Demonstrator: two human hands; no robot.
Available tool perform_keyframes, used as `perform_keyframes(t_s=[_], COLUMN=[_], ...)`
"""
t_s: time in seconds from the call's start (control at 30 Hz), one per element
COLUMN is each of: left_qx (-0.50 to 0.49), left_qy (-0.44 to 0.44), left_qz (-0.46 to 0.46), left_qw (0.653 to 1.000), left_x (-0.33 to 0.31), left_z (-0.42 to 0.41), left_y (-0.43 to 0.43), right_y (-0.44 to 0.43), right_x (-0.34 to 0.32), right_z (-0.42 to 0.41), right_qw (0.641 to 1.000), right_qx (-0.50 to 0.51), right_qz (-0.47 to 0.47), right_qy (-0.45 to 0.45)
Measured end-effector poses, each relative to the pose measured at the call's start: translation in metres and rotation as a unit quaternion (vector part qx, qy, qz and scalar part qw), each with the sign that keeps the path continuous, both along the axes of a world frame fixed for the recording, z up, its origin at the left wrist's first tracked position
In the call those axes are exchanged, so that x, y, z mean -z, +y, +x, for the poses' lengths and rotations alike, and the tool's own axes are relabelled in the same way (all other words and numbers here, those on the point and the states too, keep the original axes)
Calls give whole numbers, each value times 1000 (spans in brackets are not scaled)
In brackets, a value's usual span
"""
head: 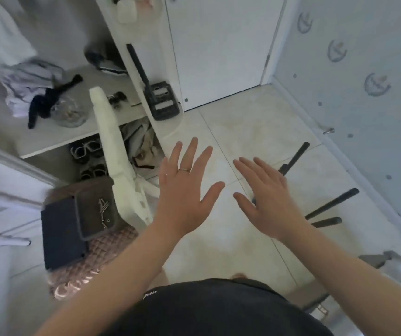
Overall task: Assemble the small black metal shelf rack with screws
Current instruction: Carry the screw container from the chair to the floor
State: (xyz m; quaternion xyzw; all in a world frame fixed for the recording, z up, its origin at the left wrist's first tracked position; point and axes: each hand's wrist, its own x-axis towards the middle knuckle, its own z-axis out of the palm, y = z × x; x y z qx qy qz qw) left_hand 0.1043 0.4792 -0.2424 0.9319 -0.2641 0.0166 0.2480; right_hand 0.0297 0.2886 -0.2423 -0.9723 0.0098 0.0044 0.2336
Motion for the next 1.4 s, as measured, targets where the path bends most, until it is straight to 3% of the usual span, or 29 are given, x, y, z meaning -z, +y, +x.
perform_keyframes(t_s=[0.23,0.43,0.53,0.77,0.97,1.2,1.4], left_qx=[-115,-190,-211,-272,-318,-448,-486], left_qy=[-50,-14,30,194,372,513,531], left_qz=[-59,-40,-29,-14,-72,-174,-195], left_qw=[990,981,977,942,869,711,666], left_x=[-20,1,22,107,198,290,329], left_z=[26,39,42,47,54,85,103], left_y=[161,309,360,422,432,421,416], right_y=[147,293,346,411,426,423,418], right_x=[-29,-18,-2,72,154,244,292], right_z=[53,88,104,131,156,184,196], right_qw=[992,985,988,986,942,885,847], right_qx=[-88,-133,-136,-117,-18,156,213], right_qz=[-1,4,6,43,117,178,197], right_qy=[-87,-108,-76,114,313,402,446])
